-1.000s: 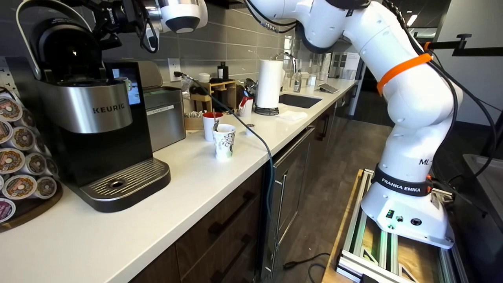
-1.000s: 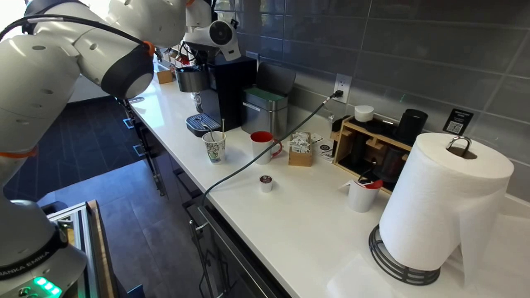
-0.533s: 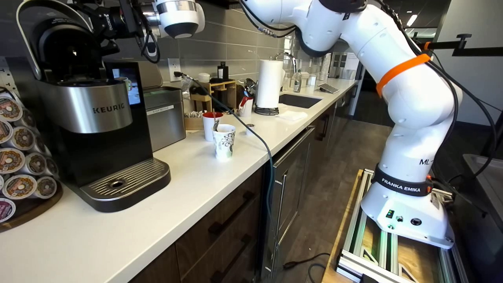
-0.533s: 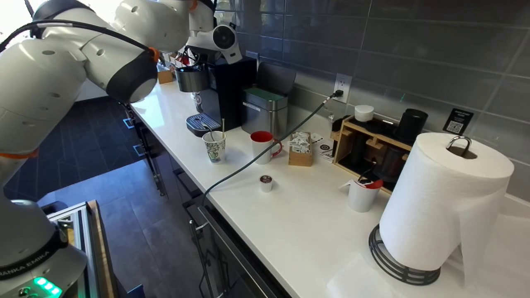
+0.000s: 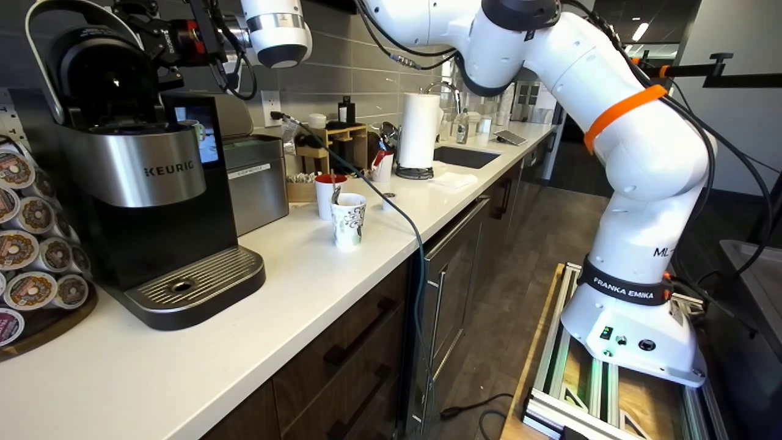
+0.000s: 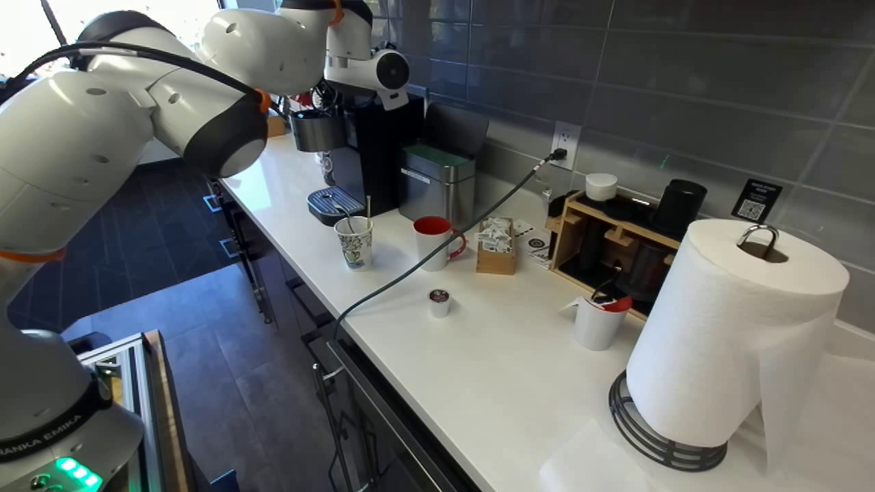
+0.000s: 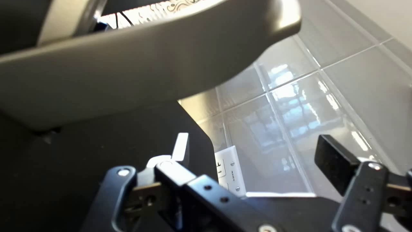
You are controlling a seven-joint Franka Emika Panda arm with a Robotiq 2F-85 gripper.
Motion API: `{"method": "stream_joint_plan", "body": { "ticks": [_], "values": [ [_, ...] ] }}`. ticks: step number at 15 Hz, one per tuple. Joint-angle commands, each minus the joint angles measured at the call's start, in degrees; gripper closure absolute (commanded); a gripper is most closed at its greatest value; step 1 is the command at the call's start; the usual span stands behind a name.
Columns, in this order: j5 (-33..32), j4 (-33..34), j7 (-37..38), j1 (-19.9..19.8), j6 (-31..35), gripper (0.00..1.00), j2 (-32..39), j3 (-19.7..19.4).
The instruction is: Close the lid of the coffee maker
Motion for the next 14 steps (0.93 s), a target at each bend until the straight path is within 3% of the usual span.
{"method": "stream_joint_plan", "body": {
  "ticks": [1,10,14],
  "values": [
    [1.0,0.9,-2.2,0.4,0.7,0.0,1.1,1.3],
    [4.9,6.6,-1.3,-1.7,-5.5,0.0,6.7,8.1],
    [5.3,6.0,3.2,-4.5,-13.5,0.0,7.0,9.1]
  ]
}}
